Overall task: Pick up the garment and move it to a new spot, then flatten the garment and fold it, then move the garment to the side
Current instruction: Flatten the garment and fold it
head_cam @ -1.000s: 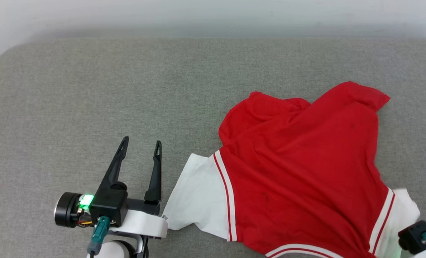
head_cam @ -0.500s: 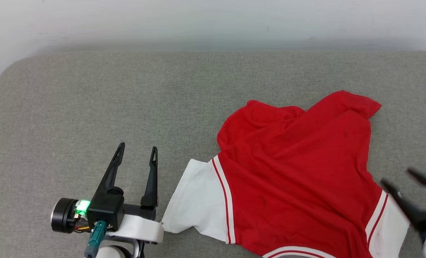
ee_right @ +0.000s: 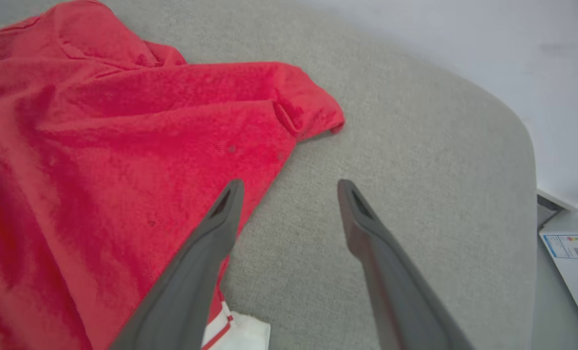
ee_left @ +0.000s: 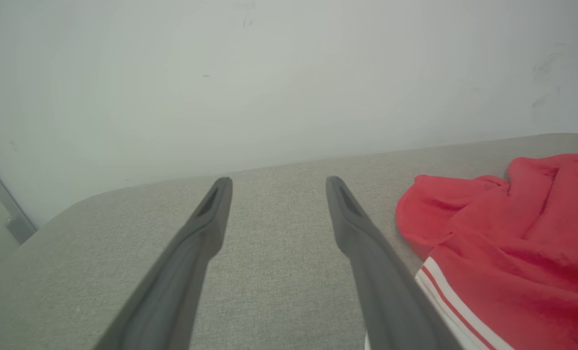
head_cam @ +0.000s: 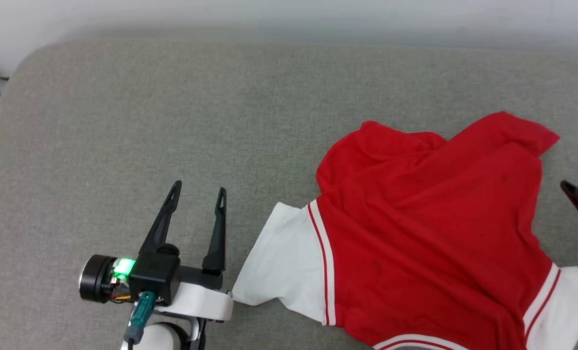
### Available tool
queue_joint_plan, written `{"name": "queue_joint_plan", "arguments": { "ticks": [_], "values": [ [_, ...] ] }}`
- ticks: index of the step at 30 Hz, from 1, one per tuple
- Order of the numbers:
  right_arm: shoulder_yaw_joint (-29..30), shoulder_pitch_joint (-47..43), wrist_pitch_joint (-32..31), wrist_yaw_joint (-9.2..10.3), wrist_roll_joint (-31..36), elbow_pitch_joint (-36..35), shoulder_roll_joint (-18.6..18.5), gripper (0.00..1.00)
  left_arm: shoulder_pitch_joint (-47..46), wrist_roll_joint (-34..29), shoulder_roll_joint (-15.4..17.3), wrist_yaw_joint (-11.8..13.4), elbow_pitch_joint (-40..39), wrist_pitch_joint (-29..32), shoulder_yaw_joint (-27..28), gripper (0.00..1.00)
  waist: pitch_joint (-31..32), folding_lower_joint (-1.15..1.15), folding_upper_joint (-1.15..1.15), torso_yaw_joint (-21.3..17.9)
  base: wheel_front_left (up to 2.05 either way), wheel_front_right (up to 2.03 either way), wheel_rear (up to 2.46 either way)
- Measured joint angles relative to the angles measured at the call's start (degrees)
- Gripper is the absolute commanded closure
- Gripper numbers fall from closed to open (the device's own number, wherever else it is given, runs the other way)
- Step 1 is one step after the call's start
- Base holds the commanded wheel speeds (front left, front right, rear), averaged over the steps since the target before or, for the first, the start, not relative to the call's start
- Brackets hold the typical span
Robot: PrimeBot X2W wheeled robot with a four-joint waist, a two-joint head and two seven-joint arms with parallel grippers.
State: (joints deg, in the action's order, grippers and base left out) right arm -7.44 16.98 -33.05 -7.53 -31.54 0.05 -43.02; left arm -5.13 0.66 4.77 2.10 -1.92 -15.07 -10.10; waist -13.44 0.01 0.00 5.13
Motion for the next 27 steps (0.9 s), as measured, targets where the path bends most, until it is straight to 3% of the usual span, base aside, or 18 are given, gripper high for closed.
{"name": "queue_joint_plan", "arguments": {
  "ticks": [7,12,17,18,19,27],
  "values": [
    [-7.9,9.3,-8.8,0.01,-3.3,10.5,0.9,0.0,-1.8,0.1,-0.4,0.1,0.0,0.0,-1.0,0.0,-3.2,0.0,0.0,2.3,0.0,0.0,0.0],
    [-12.3,11.1,-9.1,0.01,-2.8,18.3,2.5,0.0,-3.5,0.1,-0.8,0.0,0.2,0.0,-1.6,0.0,-5.0,0.0,0.0,4.2,0.0,0.0,0.0],
    [-14.8,12.5,-5.9,0.14,-5.5,21.4,3.0,0.0,-3.5,0.5,-0.9,0.5,0.3,0.0,-1.3,0.0,-5.9,0.0,0.0,4.9,0.0,0.0,0.0],
    [-15.6,12.7,-4.8,0.14,-5.4,21.5,2.5,0.64,-3.5,0.5,-0.9,0.5,0.3,0.0,-1.2,0.0,-5.9,0.0,0.0,4.8,0.0,0.0,0.0],
    [-16.2,12.9,-3.6,0.12,-5.4,21.6,2.1,1.0,-3.5,0.5,-0.9,0.5,0.3,0.0,-1.1,0.0,-5.8,0.0,0.0,4.8,0.0,0.0,0.0],
    [-16.9,20.3,4.0,0.0,-5.2,20.5,0.7,1.0,-3.7,0.5,-1.1,0.5,0.4,0.0,-1.3,0.0,-5.1,0.0,0.0,4.9,0.0,0.0,0.0]
  ]
}}
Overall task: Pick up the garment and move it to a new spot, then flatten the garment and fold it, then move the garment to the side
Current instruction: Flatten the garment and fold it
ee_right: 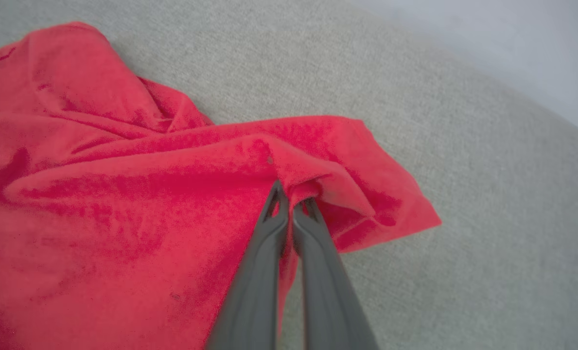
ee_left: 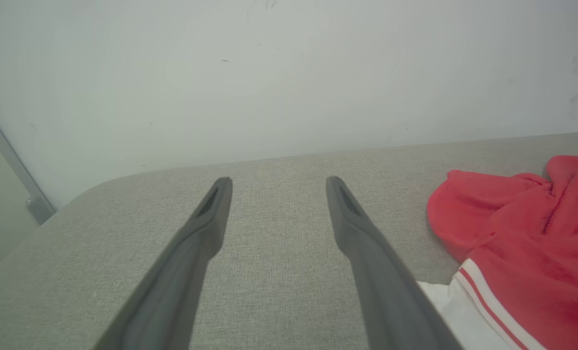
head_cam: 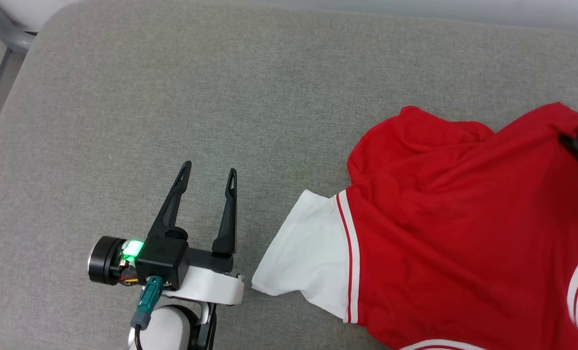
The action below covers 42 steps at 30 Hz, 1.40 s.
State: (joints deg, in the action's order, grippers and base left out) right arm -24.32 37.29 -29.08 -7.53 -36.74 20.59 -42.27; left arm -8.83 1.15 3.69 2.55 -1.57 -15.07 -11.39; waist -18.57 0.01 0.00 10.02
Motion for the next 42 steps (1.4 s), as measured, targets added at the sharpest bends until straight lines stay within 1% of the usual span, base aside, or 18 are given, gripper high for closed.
{"name": "queue_joint_plan", "arguments": {
  "ticks": [3,5,8,11,15,18,19,20,21,26,29,31,33,36,39,42],
  "values": [
    [-0.1,3.6,2.0,0.0,1.3,0.9,2.1,1.0,-0.2,0.1,-0.1,0.0,0.0,0.0,-0.4,0.0,-0.1,0.0,0.0,0.5,0.0,0.0,0.0],
    [-0.4,6.0,3.5,0.0,3.0,2.7,4.2,1.0,-0.3,0.2,-0.2,0.0,0.0,0.0,-0.5,0.0,-0.2,0.0,0.0,1.0,0.0,0.0,0.0],
    [-0.7,8.4,5.1,0.0,3.9,7.1,8.6,1.0,-0.3,0.5,-0.3,0.0,0.0,0.0,-0.5,0.0,-0.5,0.0,0.0,1.8,0.0,0.0,0.0],
    [-1.8,9.6,6.4,0.0,4.7,12.7,11.5,1.0,-0.3,0.6,-0.3,0.0,0.0,0.0,-0.6,0.0,-0.8,0.0,0.0,2.4,0.0,0.0,0.0],
    [-4.2,9.8,7.3,0.0,5.4,20.6,14.0,1.0,-0.3,0.6,-0.4,0.1,0.0,0.0,-0.6,0.0,-1.3,0.0,0.0,3.1,0.0,0.0,0.0],
    [-6.0,9.8,8.0,0.04,4.4,24.0,14.5,1.0,-0.5,0.6,-0.5,0.2,0.0,0.0,-0.5,0.0,-1.4,-0.01,0.0,3.1,0.0,0.0,0.0],
    [-6.5,9.8,8.7,0.04,3.9,24.6,14.7,0.91,-0.5,0.6,-0.5,0.3,0.1,0.0,-0.3,0.0,-1.4,0.0,0.0,2.9,0.0,0.0,0.0],
    [-7.1,9.9,9.3,0.04,3.6,25.1,14.8,0.65,-0.5,0.6,-0.5,0.3,0.1,0.0,-0.1,0.0,-1.3,0.0,0.0,2.7,0.0,0.0,0.0],
    [-7.8,10.0,10.5,0.03,3.5,25.4,14.7,0.0,-0.5,0.6,-0.5,0.3,0.2,0.0,0.0,0.0,-1.2,0.0,0.0,2.4,0.0,0.0,0.0],
    [-10.4,9.5,20.8,0.02,4.2,25.1,12.8,0.0,0.0,0.5,-0.1,0.0,1.0,0.0,0.5,0.0,0.7,0.0,0.0,1.0,0.0,0.0,0.0],
    [-9.5,7.8,28.1,0.02,3.3,22.9,12.0,0.0,0.8,0.4,0.4,-0.1,1.1,0.0,0.9,0.0,2.4,0.0,0.0,-0.1,0.0,0.0,0.0],
    [-8.4,6.0,32.8,0.02,3.9,21.4,11.0,0.0,1.6,0.5,0.9,-0.6,1.1,0.0,1.2,0.0,3.5,0.0,0.0,-1.0,0.0,0.0,0.0],
    [-7.0,3.4,36.0,0.02,4.2,19.9,10.2,0.0,2.0,0.9,1.2,-1.3,1.4,0.0,1.6,0.0,4.7,0.0,0.0,-1.9,0.0,0.0,0.0],
    [-3.7,-0.7,40.0,0.02,6.8,17.2,9.9,0.0,2.2,1.7,2.3,-3.1,1.9,0.0,2.3,0.0,6.4,-0.01,0.0,-3.2,0.0,0.0,0.0],
    [1.9,-5.7,42.3,0.02,9.1,12.8,10.2,0.0,1.4,2.3,4.0,-5.7,3.0,0.0,2.4,0.0,7.7,-0.01,0.0,-4.5,0.0,0.0,0.0],
    [8.2,-11.6,43.2,0.02,12.5,6.9,12.2,0.0,-0.6,3.2,6.5,-8.2,5.3,0.0,0.8,0.0,8.8,-0.01,0.0,-5.3,0.0,0.0,0.0]
  ]
}}
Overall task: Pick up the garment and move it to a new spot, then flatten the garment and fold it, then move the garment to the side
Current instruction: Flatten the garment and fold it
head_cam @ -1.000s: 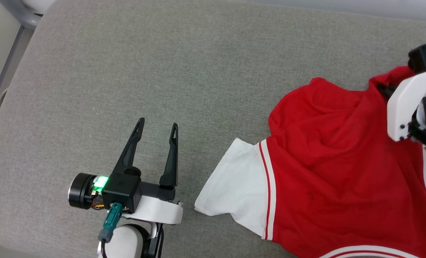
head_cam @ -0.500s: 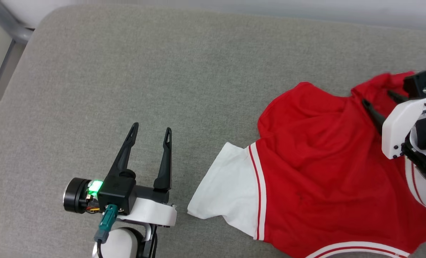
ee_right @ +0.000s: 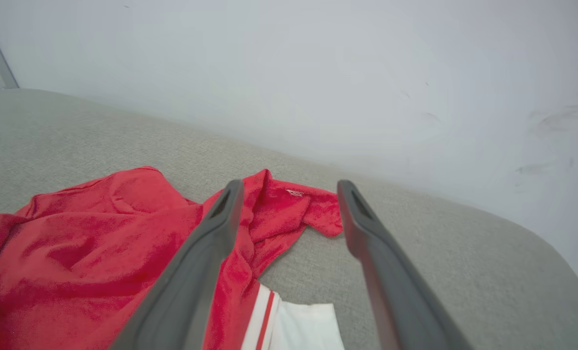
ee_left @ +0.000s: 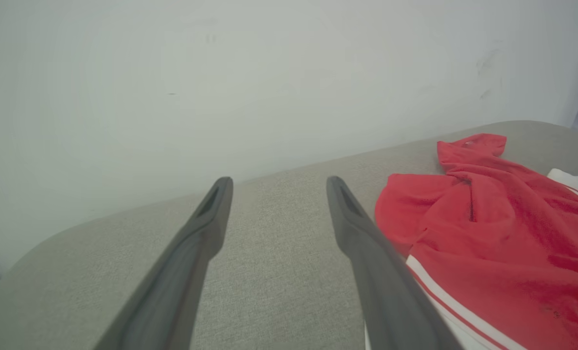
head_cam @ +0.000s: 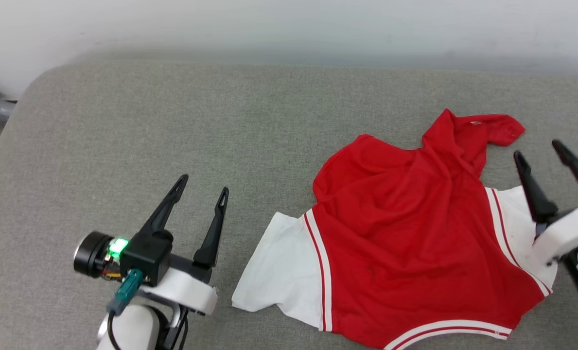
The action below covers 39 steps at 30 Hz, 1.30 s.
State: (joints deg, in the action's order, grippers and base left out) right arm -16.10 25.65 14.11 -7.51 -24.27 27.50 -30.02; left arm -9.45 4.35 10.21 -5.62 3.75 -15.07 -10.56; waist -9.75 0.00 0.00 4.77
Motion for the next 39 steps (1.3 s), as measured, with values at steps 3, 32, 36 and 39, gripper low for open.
{"name": "queue_joint_plan", "arguments": {
  "ticks": [3,32,36,39],
  "values": [
    [5.3,-6.7,-0.3,0.0,3.4,-6.8,3.4,0.0,-3.4,1.5,2.7,-1.2,0.9,2.7,-2.6,0.0,0.8,0.0,0.0,-0.5,0.0,0.0,0.0],
    [14.4,-23.2,-9.0,0.0,12.8,-33.7,16.9,0.0,-22.3,44.7,27.3,-1.8,1.8,63.1,-40.6,0.0,-0.8,0.0,0.0,-5.4,0.0,0.0,0.0],
    [14.4,-23.0,-8.5,0.0,12.8,-33.3,17.3,0.0,-22.4,44.7,27.3,-1.8,4.4,61.1,-42.7,0.0,-1.8,0.0,0.0,-6.0,0.0,0.0,0.0],
    [14.4,-22.8,-8.1,0.0,12.8,-32.9,17.3,0.0,-23.3,43.1,27.2,-1.8,6.5,59.2,-45.0,0.0,-2.4,0.0,0.0,-6.3,0.0,0.0,0.0]
  ]
}}
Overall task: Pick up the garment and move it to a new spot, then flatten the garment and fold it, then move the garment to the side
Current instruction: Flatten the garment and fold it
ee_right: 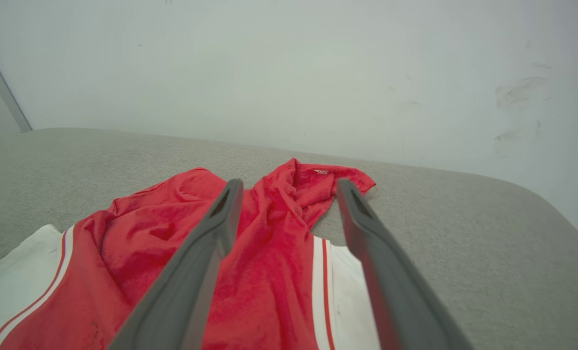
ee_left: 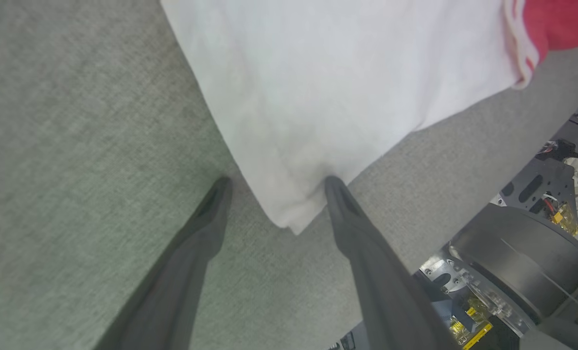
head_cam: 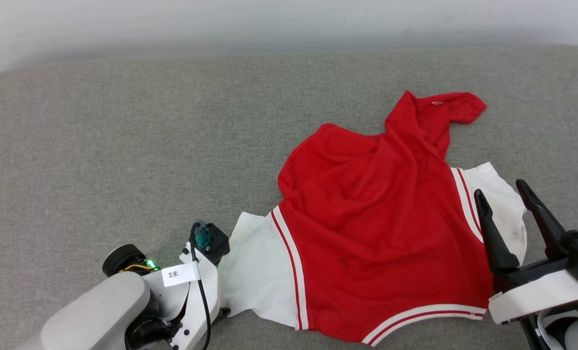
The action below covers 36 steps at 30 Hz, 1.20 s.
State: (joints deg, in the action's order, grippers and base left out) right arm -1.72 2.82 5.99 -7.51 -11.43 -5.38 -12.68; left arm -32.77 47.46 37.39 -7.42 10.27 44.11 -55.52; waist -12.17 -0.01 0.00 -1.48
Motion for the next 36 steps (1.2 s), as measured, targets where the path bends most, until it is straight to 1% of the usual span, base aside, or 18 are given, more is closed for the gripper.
{"name": "queue_joint_plan", "arguments": {
  "ticks": [3,5,6,7,11,14,16,22,25,29,32,35,36],
  "values": [
    [-0.2,0.4,0.0,0.0,0.0,0.4,0.0,0.0,-0.3,0.2,-0.5,-0.1,2.2,-1.9,-1.5,0.0,-0.4,0.0,0.0,-0.2,0.0,0.0,0.0],
    [-0.3,0.5,0.0,0.0,0.0,0.5,0.0,0.0,-1.1,-0.9,-0.6,-0.2,3.0,-3.1,-3.3,0.0,-0.5,-0.01,0.0,-0.3,0.0,0.0,0.0],
    [-0.3,0.5,0.0,0.0,0.0,0.6,0.0,0.0,-1.6,-1.0,-0.5,-0.2,3.2,-3.6,-4.1,0.61,-0.5,-0.01,0.0,-0.3,0.0,0.0,0.0],
    [-0.2,0.5,0.0,0.0,0.0,0.7,0.0,0.0,-1.9,-0.8,-0.5,-0.2,3.5,-4.2,-4.8,1.0,-0.5,-0.01,0.0,-0.3,0.0,0.0,0.0],
    [0.3,0.4,0.0,0.0,0.0,0.9,-0.1,0.0,-3.2,0.2,0.1,-0.1,4.6,-8.5,-5.5,1.0,-0.1,0.0,0.0,0.2,0.0,0.0,0.0],
    [0.9,-0.2,-0.3,0.0,-0.1,0.9,-0.3,0.0,-3.4,1.2,0.8,-0.1,4.8,-11.6,-4.6,1.0,0.4,0.01,0.0,0.7,0.0,0.0,0.0],
    [1.3,-0.6,-0.5,0.0,-0.2,1.0,-0.5,0.0,-3.9,1.3,2.1,0.1,5.2,-13.5,-3.0,1.0,0.7,0.01,0.0,0.9,0.0,0.0,0.0],
    [3.0,-1.8,-1.0,0.0,-0.2,1.8,-0.9,0.0,-3.6,2.0,7.1,2.4,6.0,-16.9,0.2,1.0,1.3,0.01,0.0,1.3,0.0,0.0,0.0],
    [3.8,-2.1,-1.3,0.0,-0.1,2.3,-1.4,0.0,-2.2,2.7,8.9,3.7,6.4,-17.9,1.0,1.0,1.4,0.01,0.0,1.4,0.0,0.0,0.0],
    [5.4,-2.8,-1.8,0.0,0.1,2.7,-1.7,0.0,-0.6,2.2,11.0,5.4,7.3,-19.0,1.2,1.0,1.5,0.01,0.0,1.3,0.0,0.0,0.0],
    [6.2,-2.8,-2.3,0.0,0.4,3.1,-1.8,0.0,0.1,1.8,11.7,6.4,9.0,-20.5,1.6,1.0,1.5,0.01,0.0,1.2,0.0,0.0,0.0],
    [6.8,-2.9,-2.9,0.0,0.5,3.6,-2.2,0.0,1.4,2.4,10.8,6.9,10.1,-21.5,1.7,0.99,1.7,0.01,0.0,1.2,0.0,0.0,0.0],
    [6.9,-2.9,-3.1,0.0,0.5,3.7,-2.2,0.0,1.8,2.8,10.3,7.0,10.2,-22.3,1.9,0.58,1.9,0.01,0.0,1.2,0.0,0.0,0.0]
  ]
}}
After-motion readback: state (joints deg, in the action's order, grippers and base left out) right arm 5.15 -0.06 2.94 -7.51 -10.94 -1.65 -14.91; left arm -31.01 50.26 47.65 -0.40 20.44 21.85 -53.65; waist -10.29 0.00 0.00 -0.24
